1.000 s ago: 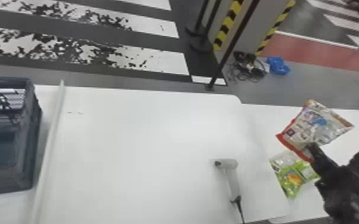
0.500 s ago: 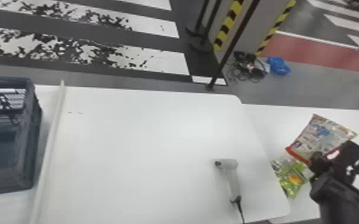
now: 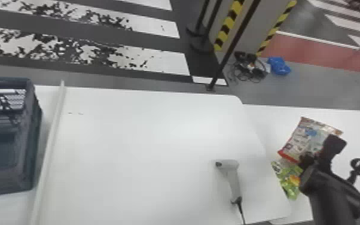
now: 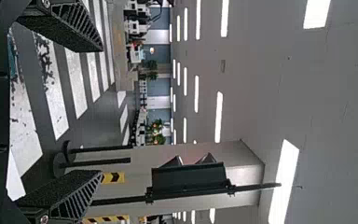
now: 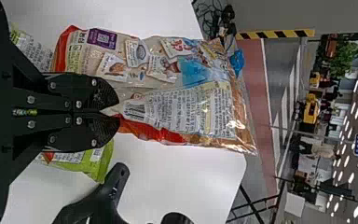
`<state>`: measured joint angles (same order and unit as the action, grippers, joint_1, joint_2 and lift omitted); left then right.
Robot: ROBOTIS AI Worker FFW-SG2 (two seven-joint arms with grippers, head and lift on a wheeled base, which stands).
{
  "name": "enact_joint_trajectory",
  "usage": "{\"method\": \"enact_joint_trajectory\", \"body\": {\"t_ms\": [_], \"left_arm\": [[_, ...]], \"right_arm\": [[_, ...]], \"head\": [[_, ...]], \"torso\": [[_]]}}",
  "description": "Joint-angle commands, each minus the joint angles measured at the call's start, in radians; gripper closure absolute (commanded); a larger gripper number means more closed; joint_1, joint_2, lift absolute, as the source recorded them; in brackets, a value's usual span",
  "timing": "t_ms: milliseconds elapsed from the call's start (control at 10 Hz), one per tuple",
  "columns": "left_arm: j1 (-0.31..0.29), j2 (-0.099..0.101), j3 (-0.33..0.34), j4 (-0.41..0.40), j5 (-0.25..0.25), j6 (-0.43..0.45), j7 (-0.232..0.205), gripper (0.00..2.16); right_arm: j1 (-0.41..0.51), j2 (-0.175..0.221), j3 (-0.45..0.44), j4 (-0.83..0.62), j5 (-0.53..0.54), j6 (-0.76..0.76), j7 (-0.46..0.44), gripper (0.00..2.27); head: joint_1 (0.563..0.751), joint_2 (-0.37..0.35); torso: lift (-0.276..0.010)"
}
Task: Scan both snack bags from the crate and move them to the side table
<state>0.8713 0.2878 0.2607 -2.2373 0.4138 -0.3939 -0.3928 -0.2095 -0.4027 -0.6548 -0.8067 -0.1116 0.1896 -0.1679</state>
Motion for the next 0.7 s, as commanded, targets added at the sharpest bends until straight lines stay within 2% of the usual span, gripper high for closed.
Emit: {"method": "enact_joint_trajectory", "body": {"t_ms": [0, 100, 200, 300, 400, 500, 600], "left_arm": [[-0.002, 0.001, 0.0, 0.007, 0.006, -0.015, -0.005, 0.06], [-0.003, 0.001, -0.003, 0.008, 0.006, -0.015, -0.005, 0.06], [-0.005, -0.001, -0.008, 0.008, 0.005, -0.015, -0.006, 0.06], [-0.006, -0.002, -0.009, 0.007, 0.005, -0.012, -0.006, 0.06], [-0.006, -0.007, -0.009, 0.001, 0.003, -0.012, -0.005, 0.06], [-0.008, -0.009, -0.009, -0.001, 0.002, -0.012, 0.002, 0.06], [-0.011, -0.012, -0.014, 0.002, 0.0, -0.009, 0.008, 0.06]], "right_arm": [[-0.007, -0.005, 0.012, 0.023, 0.0, 0.003, -0.009, 2.23], [-0.007, -0.012, 0.015, 0.024, 0.0, 0.055, -0.002, 1.74], [-0.007, -0.012, 0.021, 0.023, -0.002, 0.098, -0.001, 0.48], [-0.005, -0.012, 0.023, 0.017, -0.014, 0.138, 0.001, 0.0], [0.027, -0.005, 0.024, -0.02, -0.053, 0.163, -0.002, 0.0], [0.091, 0.027, 0.015, -0.134, -0.123, 0.206, -0.005, 0.04], [0.173, 0.05, 0.007, -0.247, -0.247, 0.252, -0.004, 0.05]], "head": [[0.695, -0.35], [0.695, -0.35], [0.695, -0.35], [0.695, -0.35], [0.695, -0.35], [0.695, -0.35], [0.695, -0.35]], "torso": [[-0.029], [-0.029], [-0.029], [-0.029], [-0.029], [-0.029], [-0.029]]}}
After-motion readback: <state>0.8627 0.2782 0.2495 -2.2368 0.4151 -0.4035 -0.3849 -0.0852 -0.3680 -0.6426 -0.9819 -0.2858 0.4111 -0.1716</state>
